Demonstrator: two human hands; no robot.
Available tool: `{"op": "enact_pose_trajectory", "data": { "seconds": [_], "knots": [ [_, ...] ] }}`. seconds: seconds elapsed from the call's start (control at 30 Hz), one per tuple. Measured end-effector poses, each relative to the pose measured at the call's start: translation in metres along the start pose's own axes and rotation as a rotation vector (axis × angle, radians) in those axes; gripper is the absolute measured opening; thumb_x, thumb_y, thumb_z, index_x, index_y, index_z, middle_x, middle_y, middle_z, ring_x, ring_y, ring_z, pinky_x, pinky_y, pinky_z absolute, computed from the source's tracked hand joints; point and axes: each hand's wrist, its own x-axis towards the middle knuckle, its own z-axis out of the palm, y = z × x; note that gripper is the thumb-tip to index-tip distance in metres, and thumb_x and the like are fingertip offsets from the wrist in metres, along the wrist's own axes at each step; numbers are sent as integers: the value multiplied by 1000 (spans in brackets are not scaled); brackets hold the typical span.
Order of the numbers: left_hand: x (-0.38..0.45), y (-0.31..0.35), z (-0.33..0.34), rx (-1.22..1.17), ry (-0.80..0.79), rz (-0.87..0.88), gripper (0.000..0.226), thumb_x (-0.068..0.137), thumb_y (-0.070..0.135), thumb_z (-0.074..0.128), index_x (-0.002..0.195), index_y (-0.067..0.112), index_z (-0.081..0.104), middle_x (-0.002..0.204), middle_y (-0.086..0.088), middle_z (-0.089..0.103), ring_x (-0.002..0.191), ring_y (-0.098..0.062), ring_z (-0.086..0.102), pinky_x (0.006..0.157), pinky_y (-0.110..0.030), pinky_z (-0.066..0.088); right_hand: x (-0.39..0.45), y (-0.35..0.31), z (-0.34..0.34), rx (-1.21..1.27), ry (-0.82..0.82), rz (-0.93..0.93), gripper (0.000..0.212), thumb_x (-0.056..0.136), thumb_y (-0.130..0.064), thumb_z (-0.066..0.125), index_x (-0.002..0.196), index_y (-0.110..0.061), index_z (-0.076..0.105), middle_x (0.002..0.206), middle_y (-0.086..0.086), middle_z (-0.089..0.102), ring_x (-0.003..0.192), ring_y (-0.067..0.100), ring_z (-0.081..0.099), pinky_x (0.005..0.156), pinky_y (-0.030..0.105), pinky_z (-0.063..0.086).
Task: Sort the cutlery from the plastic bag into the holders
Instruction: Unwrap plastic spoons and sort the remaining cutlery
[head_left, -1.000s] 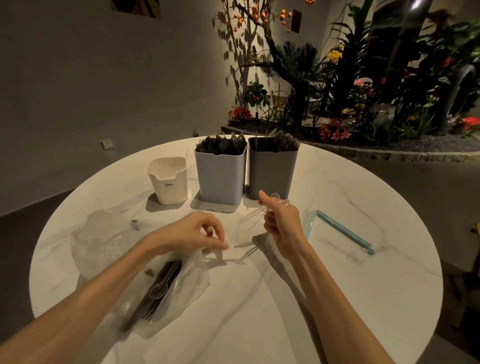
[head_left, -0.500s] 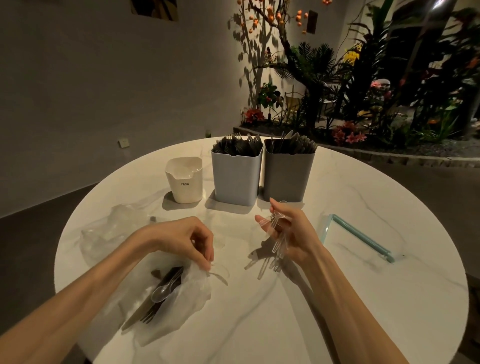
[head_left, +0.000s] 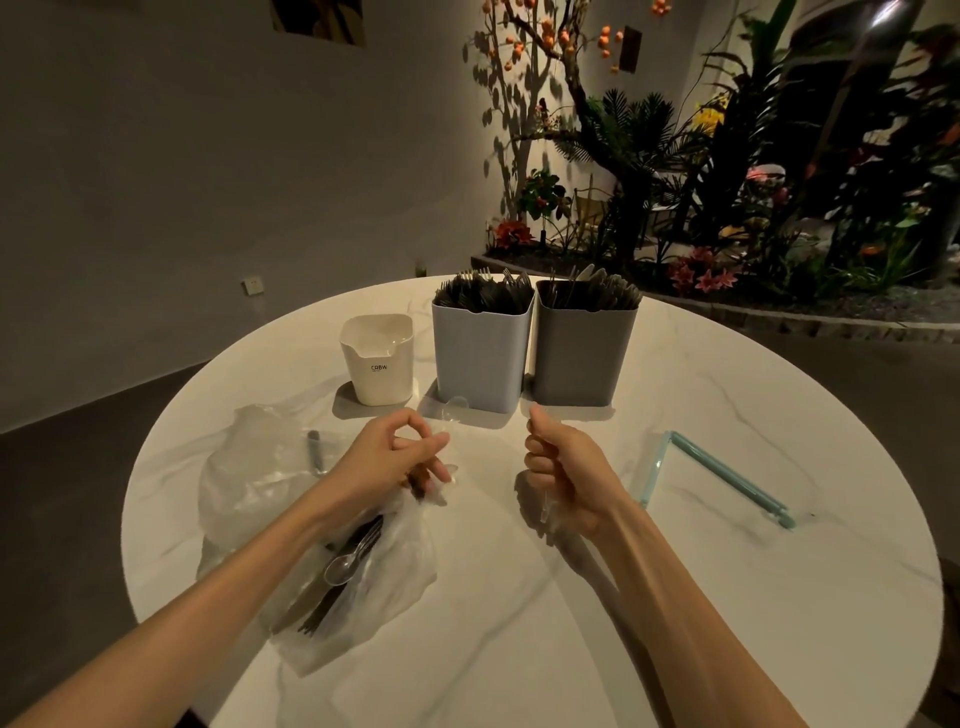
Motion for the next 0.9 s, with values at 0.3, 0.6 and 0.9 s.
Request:
{"op": "enact_pose_trajectory", "data": {
  "seconds": [0.3,0.6,0.9],
  "knots": [
    [3,17,33,289,-180,137,17,86,33,79,82,17,78,78,0,74,73,-14,69,67,-23,52,-10,10,31,-305,98,-308,28,85,-45,74,66,-25,70,52,-4,53,50,7,51,50,16,45],
    [8,-19,-8,815,-243,35,78,72,77,69,140,50,45,157,21,33,145,-7,30,119,-40,31,3,7,17,-330,184,-287,39,94,-43,65,70,-12,60,56,-2,54,56,7,45,51,18,39],
    [-4,-13,1,902,-260,132,76,81,88,39,147,50,37,164,22,18,153,1,-1,126,-48,-6,3,10,19,-332,228,-366,29,95,-40,64,90,-12,65,69,-1,56,64,9,49,60,15,42]
  ]
}}
